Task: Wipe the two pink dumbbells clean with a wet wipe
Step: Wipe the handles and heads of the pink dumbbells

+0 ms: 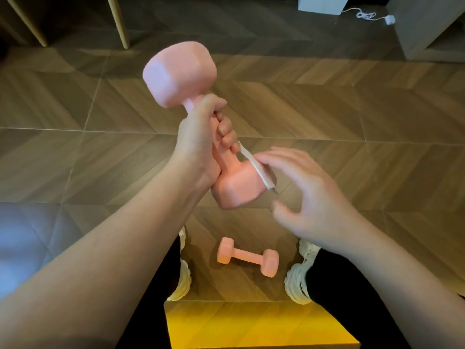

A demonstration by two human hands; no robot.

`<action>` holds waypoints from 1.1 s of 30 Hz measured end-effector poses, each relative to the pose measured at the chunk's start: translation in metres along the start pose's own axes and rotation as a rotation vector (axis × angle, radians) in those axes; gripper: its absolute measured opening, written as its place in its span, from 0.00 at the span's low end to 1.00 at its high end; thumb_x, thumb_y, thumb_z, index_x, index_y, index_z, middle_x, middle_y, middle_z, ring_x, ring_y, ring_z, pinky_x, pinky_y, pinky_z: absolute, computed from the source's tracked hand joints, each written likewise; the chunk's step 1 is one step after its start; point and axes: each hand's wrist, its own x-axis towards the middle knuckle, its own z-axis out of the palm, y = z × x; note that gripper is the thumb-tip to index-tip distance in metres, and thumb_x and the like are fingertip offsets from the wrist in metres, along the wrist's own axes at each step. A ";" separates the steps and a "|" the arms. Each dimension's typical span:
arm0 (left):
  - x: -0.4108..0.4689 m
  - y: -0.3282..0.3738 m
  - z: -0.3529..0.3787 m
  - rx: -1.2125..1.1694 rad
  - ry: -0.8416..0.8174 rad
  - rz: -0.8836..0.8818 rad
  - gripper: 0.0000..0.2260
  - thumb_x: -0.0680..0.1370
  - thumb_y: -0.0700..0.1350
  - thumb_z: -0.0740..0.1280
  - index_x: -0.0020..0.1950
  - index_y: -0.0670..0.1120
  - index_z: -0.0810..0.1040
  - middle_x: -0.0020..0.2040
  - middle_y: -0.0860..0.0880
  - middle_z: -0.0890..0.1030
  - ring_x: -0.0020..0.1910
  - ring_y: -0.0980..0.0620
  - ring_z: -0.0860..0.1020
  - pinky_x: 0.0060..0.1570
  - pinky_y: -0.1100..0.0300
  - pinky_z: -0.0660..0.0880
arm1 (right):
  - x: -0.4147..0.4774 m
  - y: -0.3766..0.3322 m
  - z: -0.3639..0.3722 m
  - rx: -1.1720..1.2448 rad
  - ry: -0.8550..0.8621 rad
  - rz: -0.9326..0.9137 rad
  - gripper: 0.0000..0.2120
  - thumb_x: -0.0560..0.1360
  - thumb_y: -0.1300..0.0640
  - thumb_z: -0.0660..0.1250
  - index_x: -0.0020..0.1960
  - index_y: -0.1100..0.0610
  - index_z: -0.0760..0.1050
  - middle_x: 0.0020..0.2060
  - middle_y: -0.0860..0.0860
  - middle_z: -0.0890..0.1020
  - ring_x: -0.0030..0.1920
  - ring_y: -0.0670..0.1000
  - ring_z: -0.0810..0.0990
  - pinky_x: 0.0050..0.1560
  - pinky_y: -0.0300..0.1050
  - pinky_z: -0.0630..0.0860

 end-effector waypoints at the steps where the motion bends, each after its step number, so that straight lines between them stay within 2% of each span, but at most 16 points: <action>1: 0.001 -0.001 -0.001 0.017 0.001 -0.005 0.13 0.77 0.42 0.63 0.34 0.48 0.63 0.24 0.51 0.63 0.22 0.53 0.61 0.24 0.62 0.63 | 0.000 0.001 0.003 -0.065 -0.067 -0.002 0.30 0.69 0.56 0.70 0.71 0.52 0.69 0.67 0.44 0.73 0.72 0.45 0.65 0.73 0.57 0.62; 3: 0.001 -0.005 -0.002 0.047 -0.003 -0.025 0.13 0.77 0.43 0.63 0.34 0.48 0.63 0.24 0.51 0.63 0.22 0.53 0.61 0.24 0.62 0.63 | 0.003 -0.001 0.013 -0.130 -0.110 0.000 0.36 0.66 0.53 0.79 0.71 0.53 0.69 0.67 0.46 0.72 0.71 0.46 0.66 0.72 0.62 0.62; 5: 0.000 -0.011 -0.001 0.072 -0.012 -0.049 0.14 0.76 0.43 0.63 0.33 0.48 0.63 0.24 0.51 0.63 0.22 0.53 0.60 0.24 0.62 0.62 | 0.007 -0.003 0.021 -0.179 -0.044 -0.031 0.34 0.63 0.53 0.82 0.66 0.56 0.74 0.62 0.49 0.76 0.66 0.49 0.71 0.70 0.61 0.65; 8: 0.000 -0.013 0.003 0.090 -0.021 -0.060 0.14 0.76 0.43 0.64 0.33 0.49 0.64 0.24 0.51 0.63 0.21 0.53 0.60 0.25 0.62 0.63 | 0.006 -0.001 0.022 -0.258 0.155 -0.088 0.29 0.60 0.50 0.83 0.56 0.59 0.79 0.51 0.51 0.81 0.55 0.50 0.76 0.63 0.50 0.69; 10: 0.001 -0.010 0.003 0.084 -0.021 -0.060 0.13 0.76 0.43 0.64 0.33 0.49 0.64 0.24 0.51 0.63 0.21 0.53 0.61 0.24 0.62 0.63 | 0.005 0.000 0.021 -0.258 0.223 -0.111 0.28 0.60 0.48 0.83 0.53 0.60 0.79 0.50 0.52 0.80 0.53 0.50 0.75 0.59 0.43 0.67; 12: 0.001 -0.009 0.002 0.086 -0.028 -0.069 0.14 0.76 0.43 0.64 0.33 0.48 0.64 0.24 0.51 0.63 0.21 0.53 0.61 0.24 0.63 0.63 | 0.006 0.002 0.022 -0.246 0.151 -0.107 0.29 0.61 0.47 0.82 0.56 0.59 0.79 0.52 0.51 0.80 0.55 0.49 0.75 0.58 0.41 0.66; 16: -0.006 -0.013 0.002 0.122 -0.088 -0.072 0.16 0.77 0.42 0.64 0.30 0.48 0.65 0.23 0.50 0.63 0.21 0.52 0.61 0.25 0.64 0.62 | 0.010 0.002 0.021 -0.197 -0.112 -0.011 0.35 0.61 0.42 0.80 0.64 0.55 0.76 0.58 0.49 0.79 0.61 0.49 0.73 0.63 0.45 0.66; 18: -0.007 -0.013 0.005 0.124 -0.110 -0.071 0.16 0.77 0.41 0.63 0.30 0.48 0.65 0.23 0.50 0.63 0.20 0.53 0.61 0.25 0.63 0.61 | 0.009 0.002 0.019 -0.222 -0.067 -0.020 0.35 0.61 0.38 0.78 0.61 0.55 0.77 0.55 0.49 0.80 0.59 0.49 0.74 0.60 0.41 0.64; 20: -0.006 -0.010 0.006 0.118 -0.106 -0.064 0.15 0.77 0.41 0.63 0.30 0.48 0.65 0.23 0.51 0.63 0.21 0.53 0.60 0.24 0.63 0.61 | 0.006 0.001 0.019 -0.219 0.056 -0.040 0.31 0.62 0.37 0.75 0.56 0.56 0.79 0.50 0.49 0.80 0.53 0.47 0.74 0.54 0.37 0.63; 22: -0.005 -0.007 0.006 0.110 -0.104 -0.063 0.15 0.77 0.41 0.63 0.31 0.48 0.65 0.23 0.51 0.63 0.21 0.53 0.60 0.24 0.64 0.61 | 0.003 0.000 0.020 -0.178 0.123 -0.050 0.30 0.62 0.38 0.75 0.55 0.58 0.78 0.49 0.50 0.79 0.51 0.48 0.75 0.52 0.39 0.67; 24: -0.006 -0.007 0.004 0.109 -0.117 -0.073 0.15 0.76 0.41 0.63 0.31 0.48 0.65 0.23 0.51 0.63 0.20 0.52 0.60 0.24 0.63 0.61 | 0.005 0.001 0.023 -0.149 0.072 -0.069 0.30 0.63 0.43 0.78 0.58 0.58 0.78 0.52 0.51 0.80 0.55 0.49 0.76 0.55 0.45 0.72; 26: -0.007 -0.008 0.003 0.105 -0.164 -0.078 0.15 0.76 0.41 0.63 0.30 0.48 0.65 0.23 0.51 0.63 0.20 0.52 0.60 0.23 0.63 0.62 | 0.007 0.004 0.026 -0.175 0.013 -0.112 0.29 0.63 0.53 0.81 0.60 0.60 0.78 0.56 0.55 0.81 0.59 0.55 0.77 0.58 0.55 0.75; 27: -0.008 -0.008 0.003 0.099 -0.199 -0.082 0.16 0.77 0.42 0.63 0.30 0.48 0.65 0.22 0.51 0.63 0.20 0.53 0.60 0.23 0.62 0.62 | 0.009 0.005 0.026 -0.206 0.009 -0.133 0.29 0.61 0.59 0.82 0.60 0.62 0.78 0.56 0.57 0.81 0.59 0.57 0.77 0.59 0.56 0.74; 28: -0.008 -0.008 0.004 0.095 -0.231 -0.087 0.16 0.77 0.42 0.62 0.30 0.48 0.65 0.23 0.51 0.63 0.20 0.53 0.60 0.23 0.62 0.63 | 0.009 0.007 0.025 -0.228 0.022 -0.145 0.29 0.61 0.61 0.82 0.59 0.62 0.78 0.55 0.58 0.82 0.59 0.57 0.77 0.60 0.54 0.73; 30: -0.008 -0.006 0.004 0.118 -0.257 -0.069 0.15 0.77 0.43 0.63 0.32 0.47 0.66 0.24 0.50 0.65 0.21 0.53 0.63 0.24 0.62 0.65 | 0.008 0.008 0.023 -0.246 0.095 -0.146 0.26 0.62 0.61 0.80 0.58 0.61 0.79 0.53 0.57 0.82 0.58 0.54 0.76 0.61 0.47 0.68; 33: -0.005 -0.005 0.004 0.211 -0.187 0.025 0.08 0.77 0.42 0.67 0.39 0.45 0.71 0.31 0.49 0.73 0.28 0.53 0.71 0.30 0.59 0.72 | 0.005 0.005 0.021 -0.295 0.198 -0.137 0.23 0.63 0.59 0.80 0.55 0.61 0.80 0.50 0.55 0.82 0.54 0.53 0.76 0.58 0.43 0.66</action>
